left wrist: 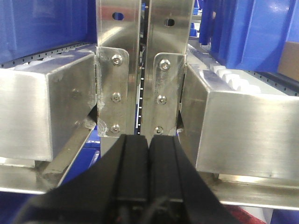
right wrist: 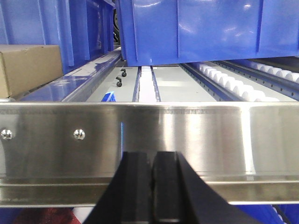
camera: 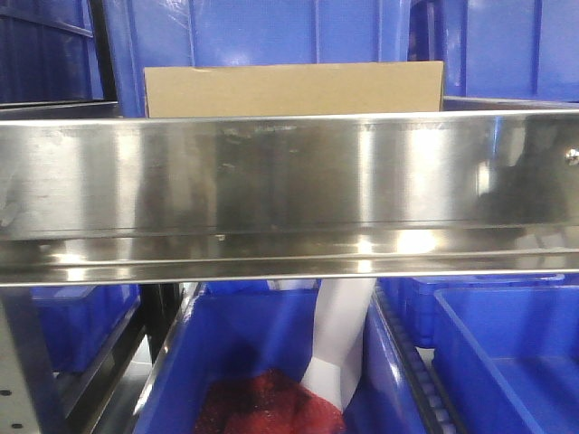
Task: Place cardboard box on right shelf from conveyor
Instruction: 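Withdraw the open right gripper from the placed box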
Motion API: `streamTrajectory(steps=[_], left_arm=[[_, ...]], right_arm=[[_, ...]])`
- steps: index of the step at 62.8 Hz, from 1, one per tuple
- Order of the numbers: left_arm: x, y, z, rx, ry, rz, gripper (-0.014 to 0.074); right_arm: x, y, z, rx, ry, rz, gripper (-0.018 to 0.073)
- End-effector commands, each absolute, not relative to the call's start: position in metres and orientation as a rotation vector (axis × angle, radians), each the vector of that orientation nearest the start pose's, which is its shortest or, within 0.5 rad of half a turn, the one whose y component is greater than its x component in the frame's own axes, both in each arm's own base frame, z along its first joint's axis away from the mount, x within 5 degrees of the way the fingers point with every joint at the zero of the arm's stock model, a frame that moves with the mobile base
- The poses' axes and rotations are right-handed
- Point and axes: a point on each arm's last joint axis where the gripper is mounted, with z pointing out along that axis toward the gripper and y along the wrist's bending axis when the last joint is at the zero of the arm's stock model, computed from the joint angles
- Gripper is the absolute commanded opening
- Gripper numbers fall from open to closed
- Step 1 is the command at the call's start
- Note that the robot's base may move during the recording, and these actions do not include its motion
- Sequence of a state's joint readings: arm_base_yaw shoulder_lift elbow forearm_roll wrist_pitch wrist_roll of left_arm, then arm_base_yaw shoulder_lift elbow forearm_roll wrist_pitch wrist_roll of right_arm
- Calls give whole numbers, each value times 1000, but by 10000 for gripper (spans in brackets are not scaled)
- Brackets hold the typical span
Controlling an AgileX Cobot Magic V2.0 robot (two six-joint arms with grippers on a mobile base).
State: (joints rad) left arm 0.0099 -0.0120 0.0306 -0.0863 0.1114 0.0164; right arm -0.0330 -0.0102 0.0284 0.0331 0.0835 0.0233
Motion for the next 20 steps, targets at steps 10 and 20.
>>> streamTrajectory(steps=[10, 20], left_arm=[[56, 0, 203, -65, 1513, -59, -119], [56, 0, 203, -65, 1513, -59, -119]], right_arm=[[56, -2, 207, 62, 1474, 5, 57], [56, -2, 207, 62, 1474, 5, 57]])
